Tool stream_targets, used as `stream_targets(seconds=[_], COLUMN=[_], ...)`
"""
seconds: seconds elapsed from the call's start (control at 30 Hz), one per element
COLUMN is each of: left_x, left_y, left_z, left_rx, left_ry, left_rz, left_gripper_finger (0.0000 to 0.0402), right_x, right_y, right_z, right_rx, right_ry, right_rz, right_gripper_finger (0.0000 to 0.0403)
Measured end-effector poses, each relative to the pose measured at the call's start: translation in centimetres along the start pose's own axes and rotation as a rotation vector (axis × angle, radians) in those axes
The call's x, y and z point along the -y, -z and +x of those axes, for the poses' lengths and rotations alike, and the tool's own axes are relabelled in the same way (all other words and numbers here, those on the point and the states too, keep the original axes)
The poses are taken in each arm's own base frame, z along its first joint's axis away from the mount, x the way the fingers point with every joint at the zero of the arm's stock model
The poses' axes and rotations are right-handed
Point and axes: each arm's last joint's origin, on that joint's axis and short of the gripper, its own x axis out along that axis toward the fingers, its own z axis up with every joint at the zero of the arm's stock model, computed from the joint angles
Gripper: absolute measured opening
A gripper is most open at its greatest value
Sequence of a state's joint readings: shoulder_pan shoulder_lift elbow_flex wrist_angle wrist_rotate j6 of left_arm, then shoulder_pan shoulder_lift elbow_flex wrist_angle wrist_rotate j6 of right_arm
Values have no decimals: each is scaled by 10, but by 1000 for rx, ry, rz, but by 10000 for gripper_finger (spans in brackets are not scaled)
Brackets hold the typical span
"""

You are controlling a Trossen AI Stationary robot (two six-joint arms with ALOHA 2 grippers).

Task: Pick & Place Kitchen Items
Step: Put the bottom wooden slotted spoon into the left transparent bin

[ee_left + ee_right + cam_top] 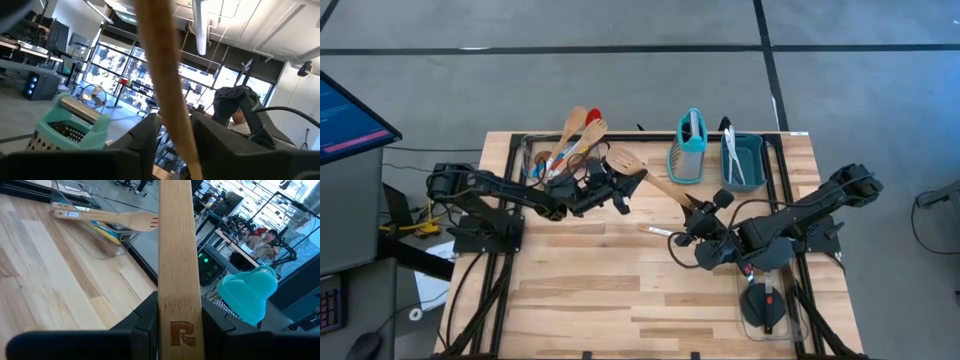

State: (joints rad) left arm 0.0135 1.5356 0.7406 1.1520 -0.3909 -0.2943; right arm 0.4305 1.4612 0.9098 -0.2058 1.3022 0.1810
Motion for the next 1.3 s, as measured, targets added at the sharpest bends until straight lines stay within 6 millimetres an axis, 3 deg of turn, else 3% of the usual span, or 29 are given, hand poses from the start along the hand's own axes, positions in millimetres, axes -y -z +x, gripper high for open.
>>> stream_targets(seconds=[0.33, 0.77, 0.9, 1.1, 1.3], left_x=[3, 4, 6, -3, -18], left_y=[-2, -2, -17, -52, -93], left_z=[0, -1, -7, -31, -62], left_rx=[-3, -48, -92, -307, -354], left_ry=[60, 143, 128, 57, -111], left_rz=[-1, 138, 213, 308, 409], left_gripper_finger=[13, 4, 3, 3, 3], right_x=[0, -4, 0, 12, 16], right_y=[0, -1, -6, -6, 7], right_z=[0, -8, -21, -47, -59], right_rx=[-1, 5, 30, 50, -40], right_ry=[0, -96, -134, -235, -353], right_rz=[0, -50, -45, -29, 58], right_gripper_finger=[82, 126, 162, 214, 219])
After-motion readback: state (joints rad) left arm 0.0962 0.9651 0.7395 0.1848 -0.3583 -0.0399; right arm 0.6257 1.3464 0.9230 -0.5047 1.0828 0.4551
